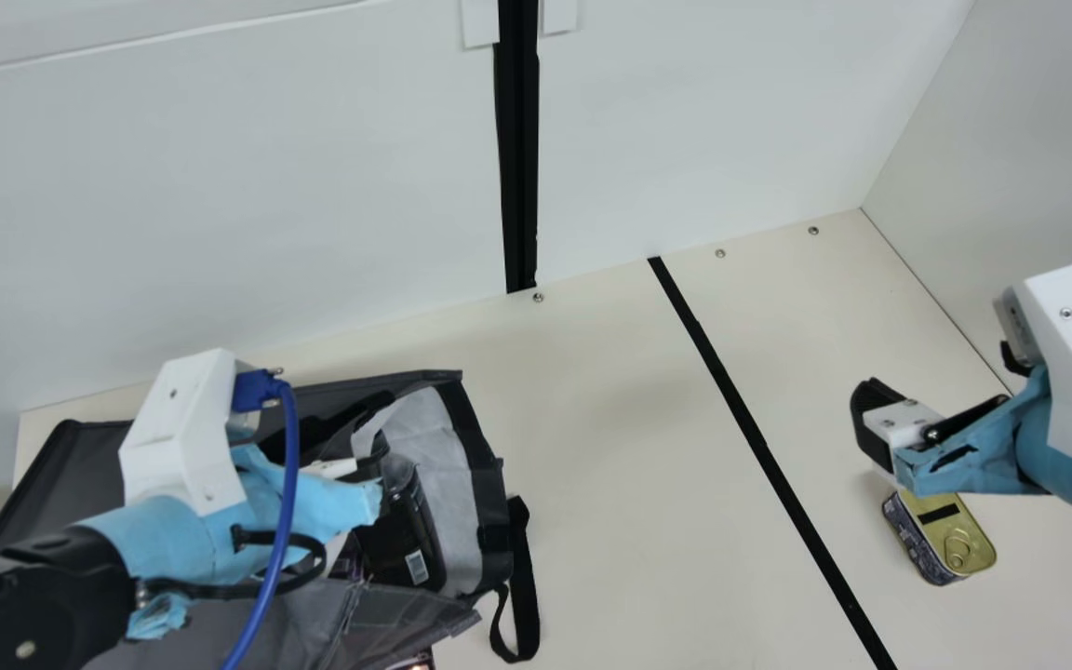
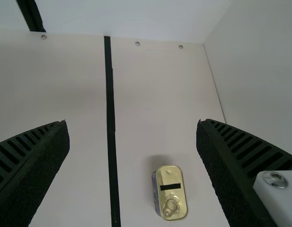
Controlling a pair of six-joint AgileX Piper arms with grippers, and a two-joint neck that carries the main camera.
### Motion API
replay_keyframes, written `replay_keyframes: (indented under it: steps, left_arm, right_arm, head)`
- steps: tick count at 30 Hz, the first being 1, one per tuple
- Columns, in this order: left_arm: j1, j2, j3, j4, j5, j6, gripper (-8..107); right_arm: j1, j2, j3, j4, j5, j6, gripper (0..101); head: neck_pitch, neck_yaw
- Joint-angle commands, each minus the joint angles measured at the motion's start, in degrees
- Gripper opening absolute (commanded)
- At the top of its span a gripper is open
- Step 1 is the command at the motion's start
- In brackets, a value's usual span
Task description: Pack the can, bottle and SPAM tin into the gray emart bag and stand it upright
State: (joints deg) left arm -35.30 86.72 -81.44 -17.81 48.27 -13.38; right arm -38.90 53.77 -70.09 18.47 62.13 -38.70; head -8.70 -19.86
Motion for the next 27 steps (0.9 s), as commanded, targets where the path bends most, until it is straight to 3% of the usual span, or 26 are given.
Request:
replay_keyframes:
  steps: [1,17,27]
  left_arm:
    - [0.0,0.0,0.0,0.0,0.0,0.0,-8]
    - [0.0,0.0,0.0,0.0,0.0,0.0,-8]
    - [0.0,0.0,0.0,0.0,0.0,0.0,-8]
  right_arm:
    - [1.0,-0.2,-0.6,-5.0,0.3,3.8,95]
    - [12.9,-1.7,-7.9,-22.5,7.7,21.8,95]
    - [16.9,-1.9,-7.4,-27.4,7.8,29.4,95]
  head:
    - [-1.3,-0.1]
    - [-1.3,-0.1]
    - [-1.3,-0.1]
